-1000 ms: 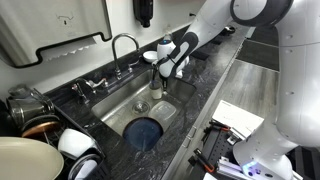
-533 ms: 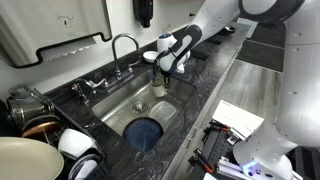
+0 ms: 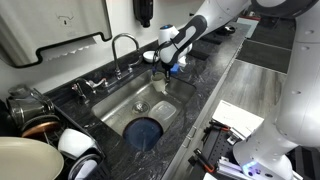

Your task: Remove the cup from the sink

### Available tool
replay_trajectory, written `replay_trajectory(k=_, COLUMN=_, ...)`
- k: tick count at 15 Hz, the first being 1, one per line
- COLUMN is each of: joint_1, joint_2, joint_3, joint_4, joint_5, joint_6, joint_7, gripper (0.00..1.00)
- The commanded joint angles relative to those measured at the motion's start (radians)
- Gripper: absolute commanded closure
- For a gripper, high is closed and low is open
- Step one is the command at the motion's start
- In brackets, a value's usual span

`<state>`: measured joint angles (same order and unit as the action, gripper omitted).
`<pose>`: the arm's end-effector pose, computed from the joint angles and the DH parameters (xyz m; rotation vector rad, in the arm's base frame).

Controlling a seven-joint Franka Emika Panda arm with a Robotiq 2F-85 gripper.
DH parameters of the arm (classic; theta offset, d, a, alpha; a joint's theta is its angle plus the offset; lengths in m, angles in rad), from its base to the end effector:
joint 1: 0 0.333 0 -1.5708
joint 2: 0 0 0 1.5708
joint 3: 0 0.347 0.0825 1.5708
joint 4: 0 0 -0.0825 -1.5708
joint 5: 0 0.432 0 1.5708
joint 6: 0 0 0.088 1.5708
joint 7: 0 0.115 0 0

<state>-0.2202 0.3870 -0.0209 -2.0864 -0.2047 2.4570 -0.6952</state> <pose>0.6077 -0.1503 0.2189 2.8836 0.9165 -0.1156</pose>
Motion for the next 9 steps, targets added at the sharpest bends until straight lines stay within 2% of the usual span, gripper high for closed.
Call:
replay_trajectory(k=1, joint_1=-0.014, joint_2=-0.098, joint_3=-0.016, joint_4=-0.014, joint_5=0.03, joint_6=-0.082, joint_7=-0.03, gripper=0.96)
replay_trajectory(k=9, joint_1=-0.037, joint_2=-0.205, joint_3=-0.097, joint_4=-0.017, joint_5=0.087, joint_6=-0.217, joint_7=-0.034, gripper=0.96)
